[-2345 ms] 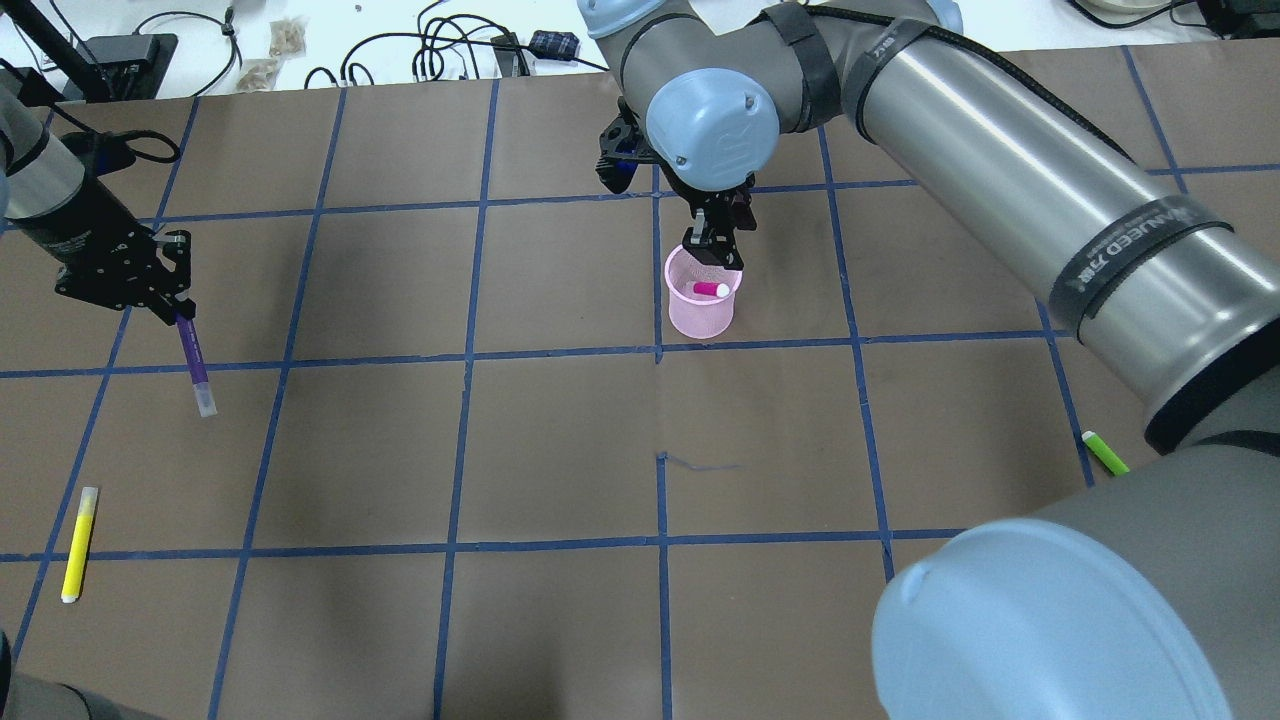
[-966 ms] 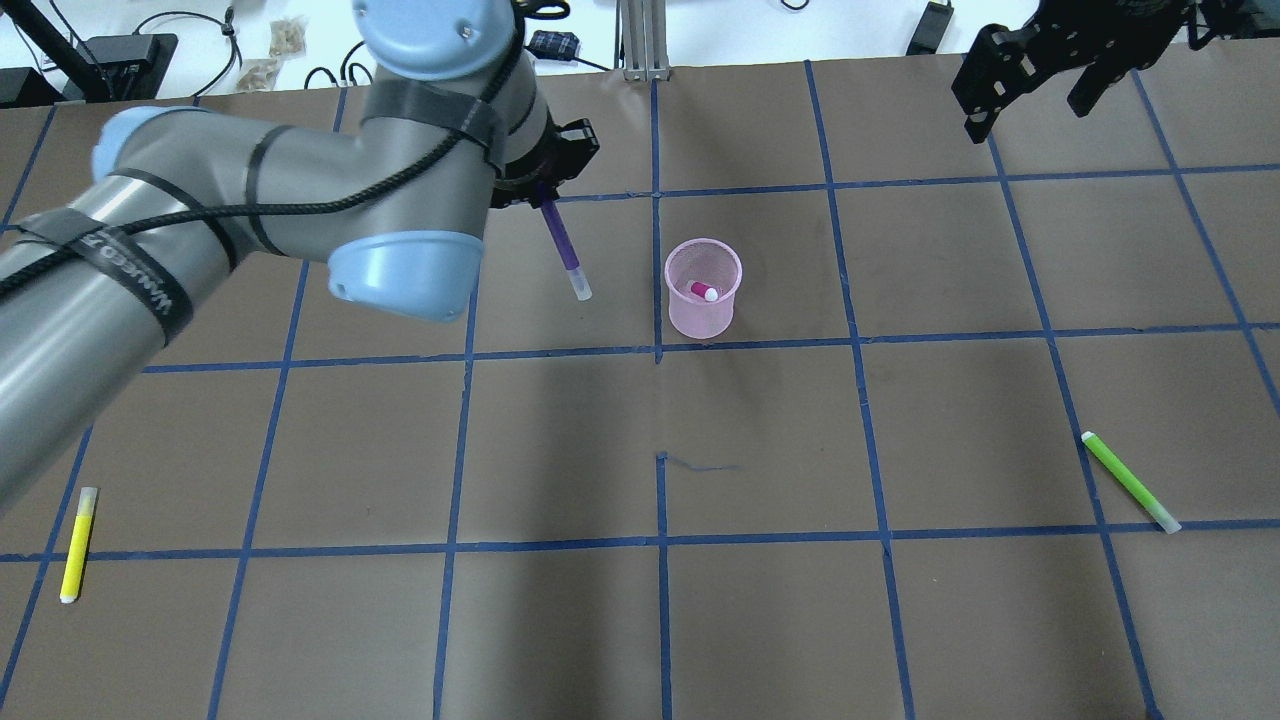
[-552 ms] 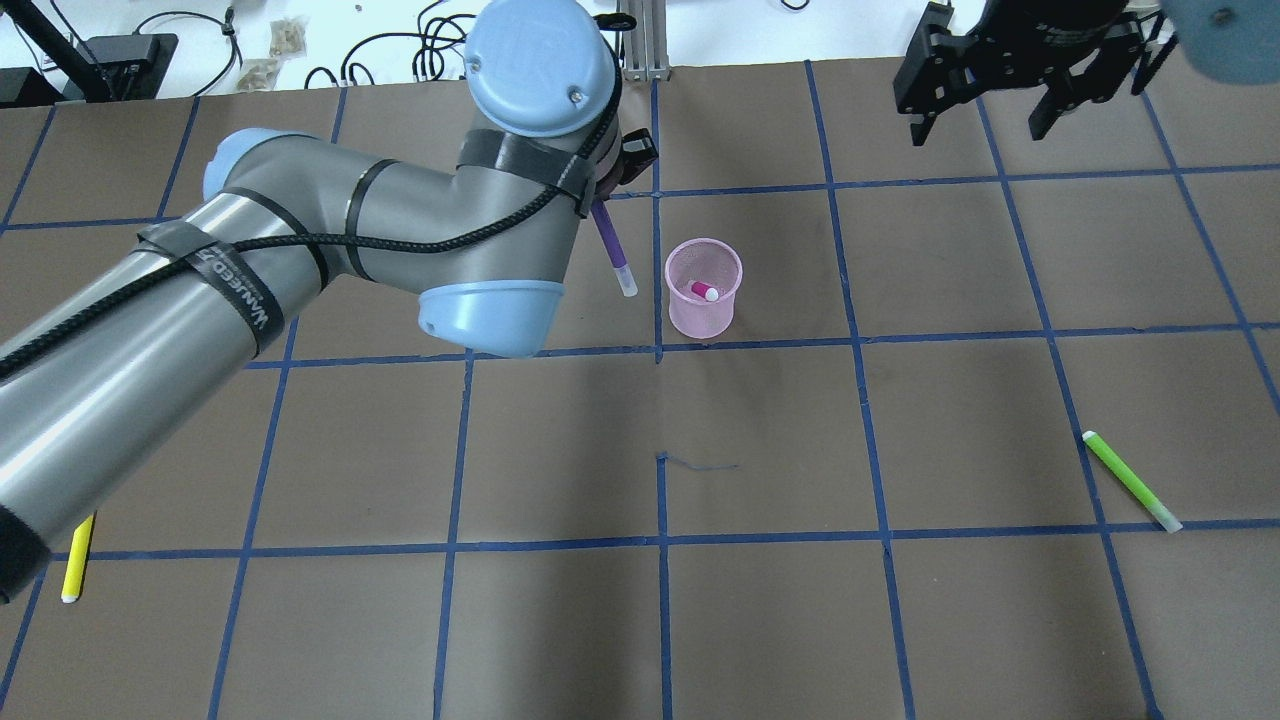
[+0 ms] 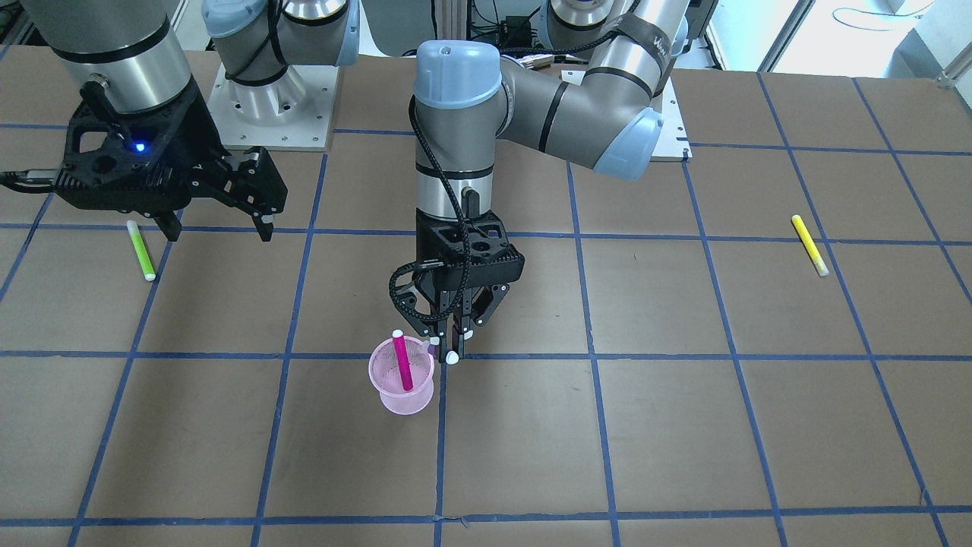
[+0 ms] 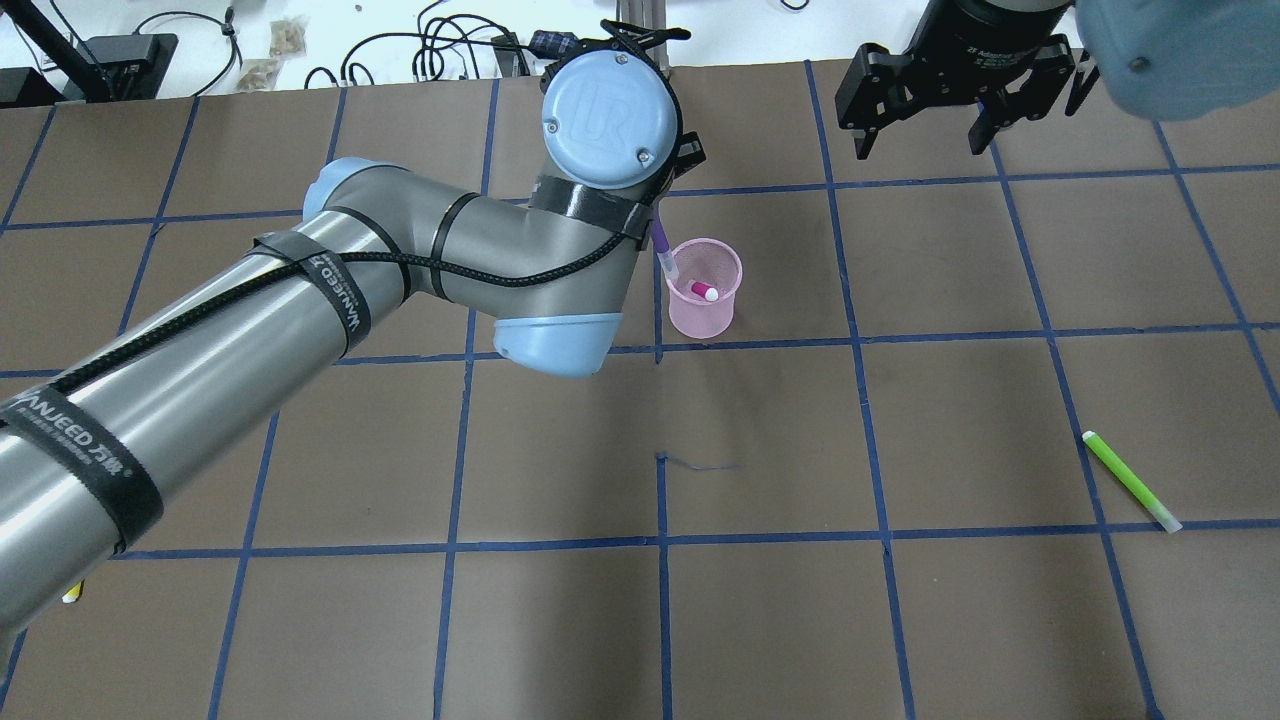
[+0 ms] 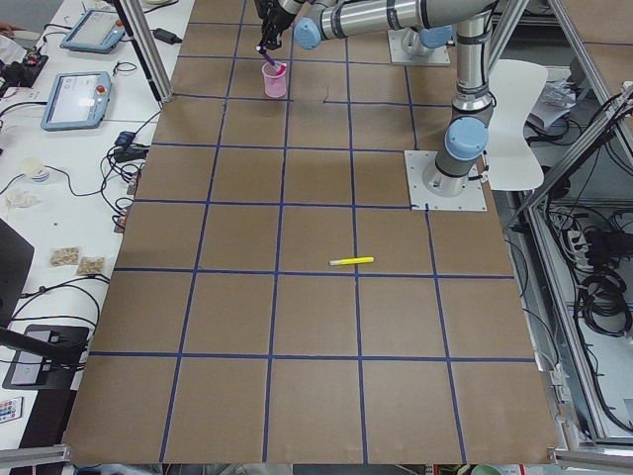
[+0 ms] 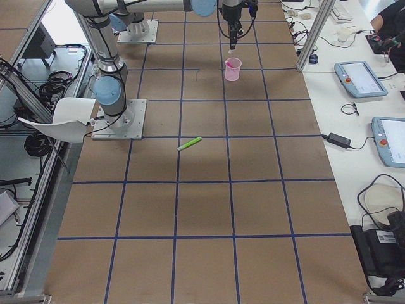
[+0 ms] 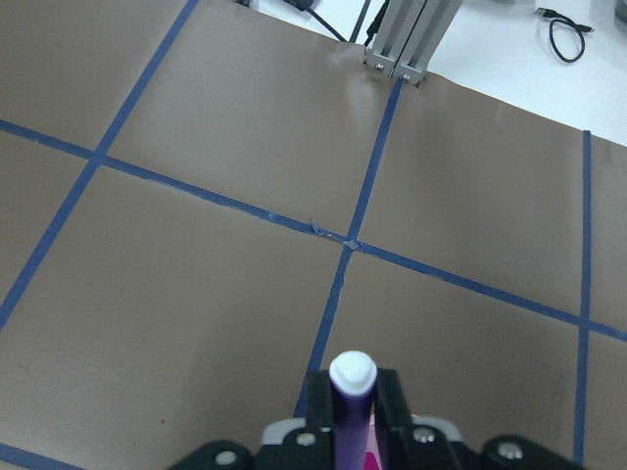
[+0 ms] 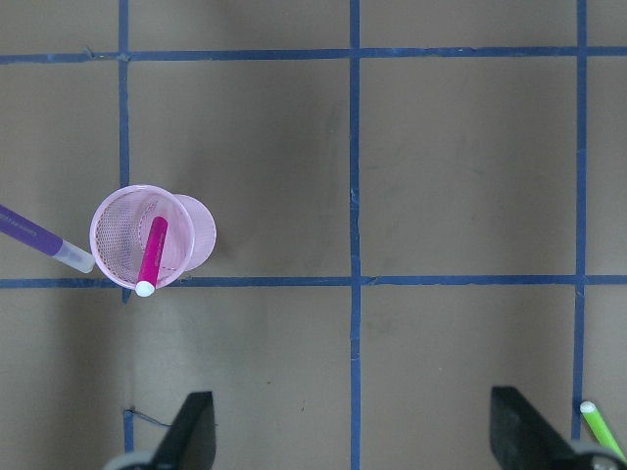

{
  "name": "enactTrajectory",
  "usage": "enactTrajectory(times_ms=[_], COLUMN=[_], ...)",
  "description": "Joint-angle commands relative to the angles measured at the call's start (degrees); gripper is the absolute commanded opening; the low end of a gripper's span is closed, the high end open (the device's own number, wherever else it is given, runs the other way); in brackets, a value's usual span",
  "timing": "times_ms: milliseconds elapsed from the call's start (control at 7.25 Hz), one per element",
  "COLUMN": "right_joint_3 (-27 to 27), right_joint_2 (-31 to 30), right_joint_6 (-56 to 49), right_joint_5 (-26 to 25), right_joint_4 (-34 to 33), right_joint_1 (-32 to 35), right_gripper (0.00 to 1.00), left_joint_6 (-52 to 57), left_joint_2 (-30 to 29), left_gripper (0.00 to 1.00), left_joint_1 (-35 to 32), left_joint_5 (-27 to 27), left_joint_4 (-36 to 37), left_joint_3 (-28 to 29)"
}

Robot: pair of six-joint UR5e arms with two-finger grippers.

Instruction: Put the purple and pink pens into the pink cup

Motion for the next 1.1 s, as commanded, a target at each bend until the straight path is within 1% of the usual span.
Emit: enactTrajectory(times_ms=[0, 966], right_joint_3=[-0.03, -0.12], right_joint_2=[-0.06, -0.15], right_joint_6=[-0.32, -1.11], right_joint_5=[0.44, 0.17], right_joint_4=[0.04, -1.72], right_joint_1=[-0.12, -0.12], right_gripper=[1.0, 1.0], left_joint_6=[1.97, 2.42], left_joint_2=[-0.96, -3.16], left_gripper=[0.0, 0.0], left_joint_1=[-0.58, -1.63], left_joint_5=[-0.02, -0.2], left_joint_4=[2.36, 4.65], left_joint_3=[-0.41, -0.5])
